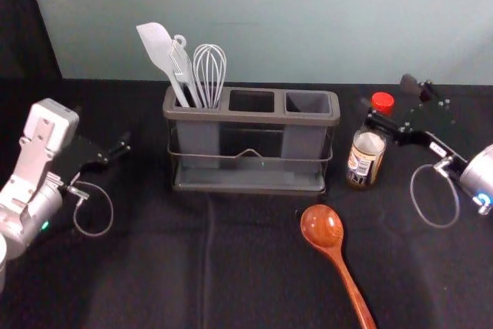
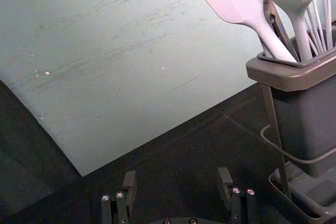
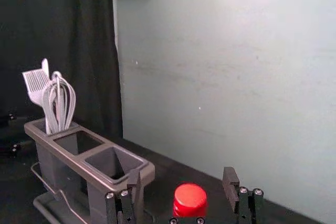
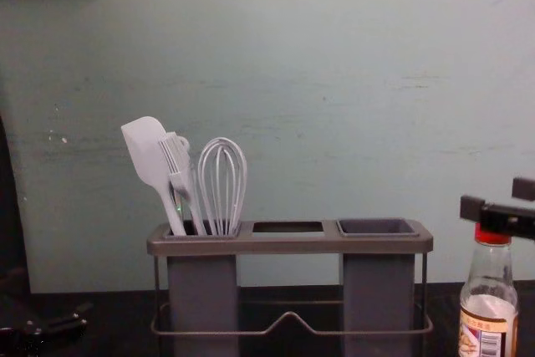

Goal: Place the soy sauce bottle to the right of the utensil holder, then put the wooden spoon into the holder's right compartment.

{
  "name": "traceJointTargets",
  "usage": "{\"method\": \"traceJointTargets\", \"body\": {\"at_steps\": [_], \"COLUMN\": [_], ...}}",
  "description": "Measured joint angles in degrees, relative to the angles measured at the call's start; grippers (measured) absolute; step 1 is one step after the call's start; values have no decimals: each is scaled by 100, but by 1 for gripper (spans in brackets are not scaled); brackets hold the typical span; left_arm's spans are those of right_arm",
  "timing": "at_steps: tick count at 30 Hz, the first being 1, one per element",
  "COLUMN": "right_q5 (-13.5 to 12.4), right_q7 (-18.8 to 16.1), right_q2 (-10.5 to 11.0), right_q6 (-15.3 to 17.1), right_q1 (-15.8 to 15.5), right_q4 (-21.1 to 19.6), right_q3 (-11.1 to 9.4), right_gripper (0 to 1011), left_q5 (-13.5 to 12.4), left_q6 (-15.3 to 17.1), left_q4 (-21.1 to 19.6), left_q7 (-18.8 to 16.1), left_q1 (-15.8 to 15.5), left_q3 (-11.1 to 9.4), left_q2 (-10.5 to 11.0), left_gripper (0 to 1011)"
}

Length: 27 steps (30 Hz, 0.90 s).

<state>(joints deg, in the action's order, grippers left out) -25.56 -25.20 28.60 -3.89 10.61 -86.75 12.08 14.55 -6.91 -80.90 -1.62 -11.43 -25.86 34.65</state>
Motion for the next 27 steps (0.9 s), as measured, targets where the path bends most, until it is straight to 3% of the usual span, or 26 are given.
{"method": "traceJointTargets", "body": {"at_steps": [6,13,20,27], "right_q5": [83,-93,-246,-430], "right_q7": [13,-95,-70,97], "right_q2": [148,297,479,492], "right_q6": [-243,-263,116,518], "right_q1": [-278,-643,-984,-1251], "right_q4": [-477,-1121,-1914,-2490], "right_q3": [-177,-414,-480,-324], "right_gripper": [1002,1002,1002,1002], "left_q5": [0,0,0,0], "left_q6": [0,0,0,0], "left_q4": [0,0,0,0], "left_q7": [0,0,0,0], "left_q1": [0,0,0,0], "left_q3": [0,0,0,0], "left_q2": [0,0,0,0], "left_gripper": [1005,1005,1005,1005]}}
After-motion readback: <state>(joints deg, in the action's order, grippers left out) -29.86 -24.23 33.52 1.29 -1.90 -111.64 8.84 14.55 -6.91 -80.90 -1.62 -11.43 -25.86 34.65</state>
